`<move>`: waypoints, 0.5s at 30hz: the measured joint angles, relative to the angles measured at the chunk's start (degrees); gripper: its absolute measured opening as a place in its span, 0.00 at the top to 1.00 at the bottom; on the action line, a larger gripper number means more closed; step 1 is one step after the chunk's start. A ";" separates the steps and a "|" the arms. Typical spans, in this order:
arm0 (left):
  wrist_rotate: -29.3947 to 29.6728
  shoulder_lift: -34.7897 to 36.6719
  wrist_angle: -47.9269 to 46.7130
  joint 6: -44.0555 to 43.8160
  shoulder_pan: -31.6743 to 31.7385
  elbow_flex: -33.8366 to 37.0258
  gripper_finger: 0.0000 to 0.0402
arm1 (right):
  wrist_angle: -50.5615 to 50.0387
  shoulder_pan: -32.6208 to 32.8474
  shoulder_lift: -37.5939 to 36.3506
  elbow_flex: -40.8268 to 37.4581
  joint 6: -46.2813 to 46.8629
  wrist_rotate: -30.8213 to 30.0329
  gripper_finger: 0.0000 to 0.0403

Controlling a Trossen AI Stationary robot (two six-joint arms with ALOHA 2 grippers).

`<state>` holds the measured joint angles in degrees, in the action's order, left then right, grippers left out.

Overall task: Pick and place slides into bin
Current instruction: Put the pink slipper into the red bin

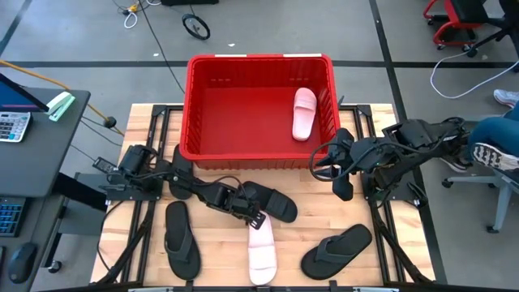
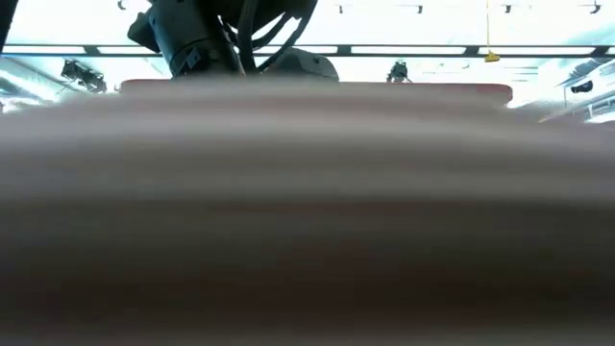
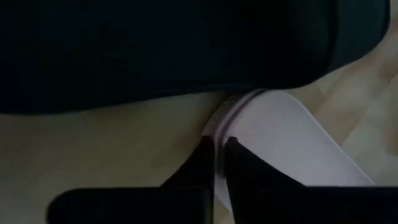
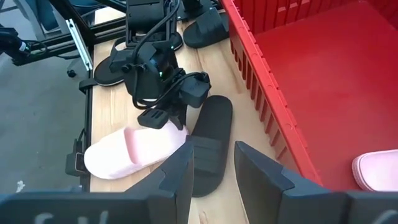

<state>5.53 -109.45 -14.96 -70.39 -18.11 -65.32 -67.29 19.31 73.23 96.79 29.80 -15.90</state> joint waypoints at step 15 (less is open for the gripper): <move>6.16 18.29 1.89 -9.51 -5.81 0.15 0.97 | 0.07 2.62 -0.26 0.00 -2.47 0.02 0.70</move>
<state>11.69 -91.16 -13.07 -79.90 -23.92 -65.17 -67.22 21.93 72.97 96.79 27.33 -15.89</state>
